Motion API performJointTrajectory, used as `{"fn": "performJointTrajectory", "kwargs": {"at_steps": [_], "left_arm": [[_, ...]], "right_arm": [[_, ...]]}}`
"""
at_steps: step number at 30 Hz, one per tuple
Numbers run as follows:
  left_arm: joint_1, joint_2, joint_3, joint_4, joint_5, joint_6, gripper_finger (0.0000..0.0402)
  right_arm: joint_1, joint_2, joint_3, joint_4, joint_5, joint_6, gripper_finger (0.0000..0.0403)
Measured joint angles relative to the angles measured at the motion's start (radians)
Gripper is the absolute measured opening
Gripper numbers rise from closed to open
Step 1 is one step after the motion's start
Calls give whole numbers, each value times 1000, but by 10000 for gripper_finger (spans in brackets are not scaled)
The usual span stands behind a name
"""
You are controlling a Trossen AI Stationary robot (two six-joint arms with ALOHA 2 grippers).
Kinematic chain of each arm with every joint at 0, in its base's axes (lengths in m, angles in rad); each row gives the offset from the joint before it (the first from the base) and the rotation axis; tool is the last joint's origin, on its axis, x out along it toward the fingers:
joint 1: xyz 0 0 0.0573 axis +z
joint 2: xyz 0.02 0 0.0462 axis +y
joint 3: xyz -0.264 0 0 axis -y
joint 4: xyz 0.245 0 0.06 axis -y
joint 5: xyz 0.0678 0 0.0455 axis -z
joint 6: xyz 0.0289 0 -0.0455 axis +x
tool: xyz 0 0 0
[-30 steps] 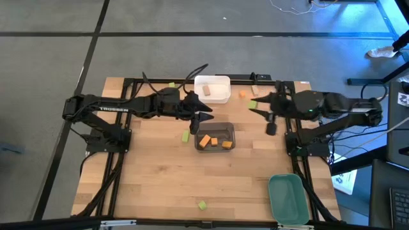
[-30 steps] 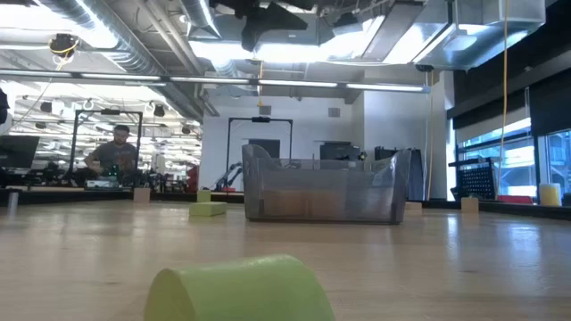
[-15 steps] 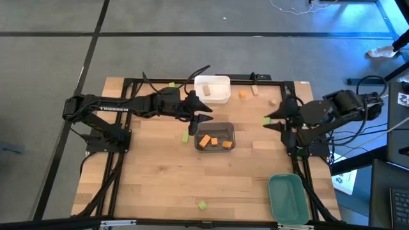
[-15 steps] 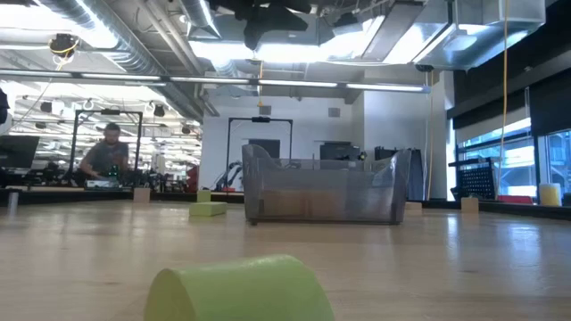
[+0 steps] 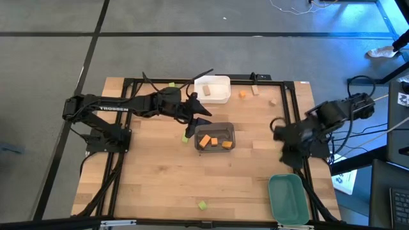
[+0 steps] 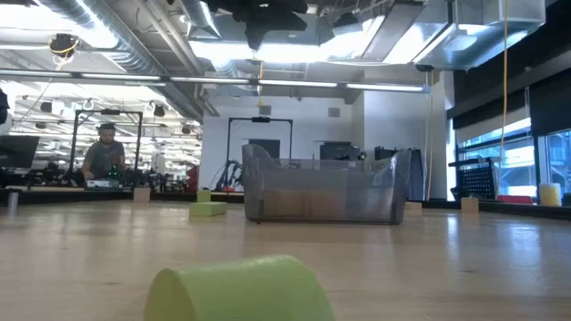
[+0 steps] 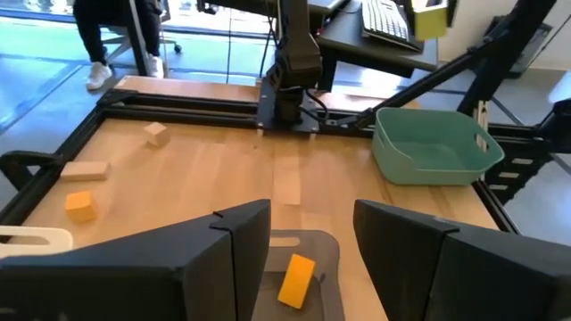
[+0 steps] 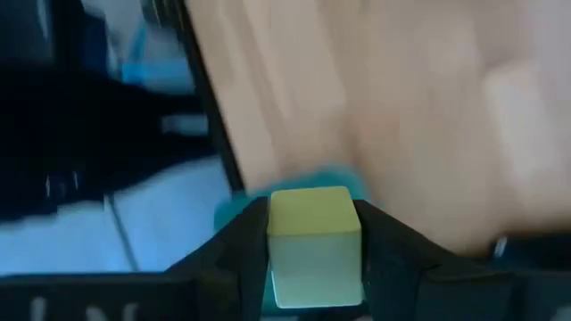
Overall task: Sort & place blocks by color
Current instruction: Put the green block into the green bin
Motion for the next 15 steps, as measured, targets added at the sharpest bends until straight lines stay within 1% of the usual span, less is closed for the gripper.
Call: {"fn": "performJointTrajectory", "kwargs": {"at_steps": [4,7,15], "left_arm": [[6,0,0,-3,17,9,153],[6,0,0,-18,46,35,153],[6,-9,2,-57,54,54,153]], "right_arm": [[69,67,0,-12,-125,1,135],[116,117,0,-12,-186,9,135],[228,227,0,-3,-189,134,135]]}}
